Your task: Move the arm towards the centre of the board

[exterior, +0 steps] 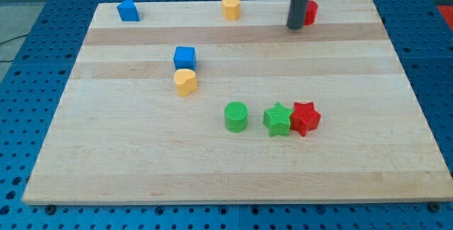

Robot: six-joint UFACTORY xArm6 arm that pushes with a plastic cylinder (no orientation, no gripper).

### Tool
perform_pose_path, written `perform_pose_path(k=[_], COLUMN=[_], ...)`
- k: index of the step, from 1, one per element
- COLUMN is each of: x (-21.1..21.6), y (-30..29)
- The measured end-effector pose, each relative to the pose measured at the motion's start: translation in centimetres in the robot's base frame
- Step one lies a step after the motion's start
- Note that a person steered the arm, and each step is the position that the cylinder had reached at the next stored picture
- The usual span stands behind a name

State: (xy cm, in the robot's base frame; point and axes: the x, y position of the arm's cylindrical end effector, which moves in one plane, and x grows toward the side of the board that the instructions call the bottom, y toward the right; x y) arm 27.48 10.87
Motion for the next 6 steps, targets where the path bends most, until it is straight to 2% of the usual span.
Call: perform_pose_path(k=[1,3,5,6], x=[-1.3,-2.9,-2.8,-2.8], y=[0.1,6.1,2.4,2.4])
